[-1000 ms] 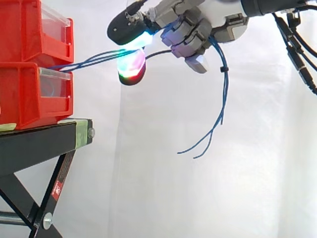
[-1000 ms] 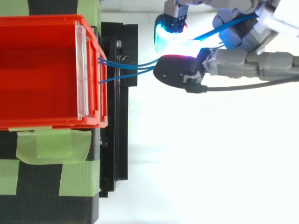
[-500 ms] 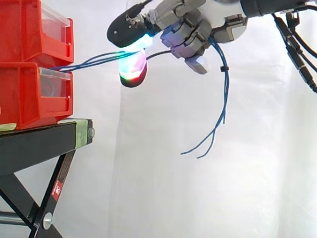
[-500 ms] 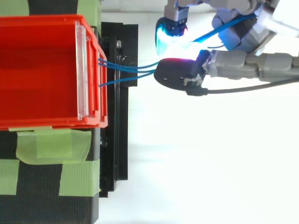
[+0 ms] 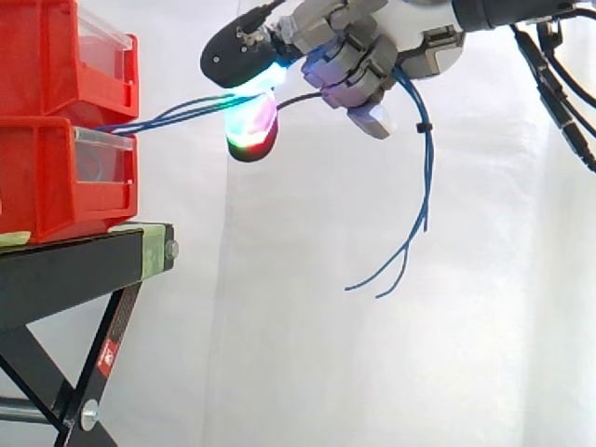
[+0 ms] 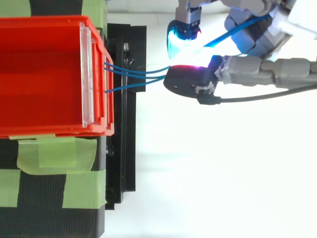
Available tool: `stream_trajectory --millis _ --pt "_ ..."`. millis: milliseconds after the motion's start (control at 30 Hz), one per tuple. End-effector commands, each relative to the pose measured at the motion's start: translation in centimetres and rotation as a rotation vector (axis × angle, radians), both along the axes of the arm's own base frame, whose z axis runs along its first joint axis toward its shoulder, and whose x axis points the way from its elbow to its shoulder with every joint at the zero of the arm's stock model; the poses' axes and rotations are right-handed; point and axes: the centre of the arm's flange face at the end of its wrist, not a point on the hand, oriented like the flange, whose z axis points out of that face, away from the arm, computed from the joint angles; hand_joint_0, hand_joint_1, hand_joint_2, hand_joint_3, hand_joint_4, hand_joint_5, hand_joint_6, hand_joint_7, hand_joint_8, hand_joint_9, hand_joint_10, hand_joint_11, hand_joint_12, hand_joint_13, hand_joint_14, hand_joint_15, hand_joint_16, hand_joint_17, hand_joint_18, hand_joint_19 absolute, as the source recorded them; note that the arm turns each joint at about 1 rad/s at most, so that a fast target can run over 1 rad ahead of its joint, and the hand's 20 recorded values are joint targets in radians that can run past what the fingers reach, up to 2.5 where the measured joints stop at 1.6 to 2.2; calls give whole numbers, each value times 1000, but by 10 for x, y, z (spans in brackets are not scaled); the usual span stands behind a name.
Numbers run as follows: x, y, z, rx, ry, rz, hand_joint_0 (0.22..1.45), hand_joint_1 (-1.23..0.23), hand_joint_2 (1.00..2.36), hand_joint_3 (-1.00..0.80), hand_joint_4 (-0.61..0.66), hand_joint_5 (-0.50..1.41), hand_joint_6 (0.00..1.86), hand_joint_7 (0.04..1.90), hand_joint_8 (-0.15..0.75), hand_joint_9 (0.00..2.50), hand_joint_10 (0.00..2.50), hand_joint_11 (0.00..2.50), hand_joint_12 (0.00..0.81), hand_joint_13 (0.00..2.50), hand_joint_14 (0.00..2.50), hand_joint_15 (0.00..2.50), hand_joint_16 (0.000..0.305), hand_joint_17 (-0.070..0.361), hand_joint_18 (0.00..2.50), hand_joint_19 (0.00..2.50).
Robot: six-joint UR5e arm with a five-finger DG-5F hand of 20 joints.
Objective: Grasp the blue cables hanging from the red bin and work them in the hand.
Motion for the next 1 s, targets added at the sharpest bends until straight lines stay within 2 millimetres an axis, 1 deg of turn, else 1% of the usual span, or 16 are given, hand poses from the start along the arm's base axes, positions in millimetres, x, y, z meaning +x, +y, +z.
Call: stream_trajectory --millis 0,33,100,167,200,300,367,400,433,500,567,633,700,867,933,967 --pt "0 -1 1 0 -2 -1 1015 -603 1356 420 227 268 830 1240 519 1736 2500 2500 771 2085 2500 2010 244 183 2500 763" --pt "0 -1 1 2 -2 -1 1001 -610 1339 376 234 269 794 1244 519 1736 2500 2500 771 2085 2500 2010 244 183 2500 763" --pt "0 -1 -1 1 1 -1 1004 -639 1184 350 250 255 717 1240 519 1736 2500 2500 771 2085 2500 2010 244 183 2500 763" --pt "0 -1 1 0 -2 -1 1032 -641 1159 399 253 258 681 1246 519 1736 2500 2500 771 2085 2500 2010 244 183 2500 763" --pt "0 -1 0 0 0 0 1051 -635 1236 446 249 258 669 1249 519 1736 2500 2500 771 2085 2500 2010 244 183 2500 763" --pt "0 -1 1 2 -4 0 1083 -634 1314 533 245 269 613 1273 519 1736 2500 2500 771 2085 2500 2010 244 183 2500 763" --pt "0 -1 1 2 -4 0 1055 -651 1300 505 256 282 510 1316 519 1736 2500 2500 771 2085 2500 2010 244 183 2500 763" --pt "1 0 4 4 -11 0 1005 -683 1288 386 279 287 430 1319 519 1736 2500 2500 771 2085 2500 2010 244 183 2500 763" --pt "3 -1 9 4 -21 -1 1050 -711 1110 412 289 284 358 1344 519 1736 2500 2500 771 2085 2500 2010 244 183 2500 763" --pt "5 -1 14 5 -31 -3 1075 -723 1035 424 287 288 301 1359 519 1736 2500 2500 771 2085 2500 2010 244 183 2500 763" --pt "6 -2 18 0 -33 -4 1081 -706 1171 497 275 287 271 1381 519 1736 2500 2500 771 2085 2500 2010 244 183 2500 763" --pt "6 -2 18 -7 -35 -2 1093 -700 1197 558 269 284 285 1380 519 1736 2500 2500 771 2085 2500 2010 244 183 2500 763" --pt "6 -3 18 -12 -33 -2 1144 -703 1174 613 254 276 304 1375 519 1736 2500 2500 771 2085 2500 2010 244 183 2500 763" --pt "6 -3 18 -16 -30 -3 1267 -701 1067 641 239 306 314 1367 519 1736 2500 2500 771 2085 2500 2010 244 183 2500 763" --pt "6 -3 18 -18 -30 -1 1306 -697 1034 643 228 352 244 1391 519 1736 2500 2500 771 2085 2500 2010 244 183 2500 763" --pt "6 -3 18 -18 -28 -1 1315 -692 1027 630 225 420 107 1452 519 1736 2500 2500 771 2085 2500 2010 244 183 2500 763"
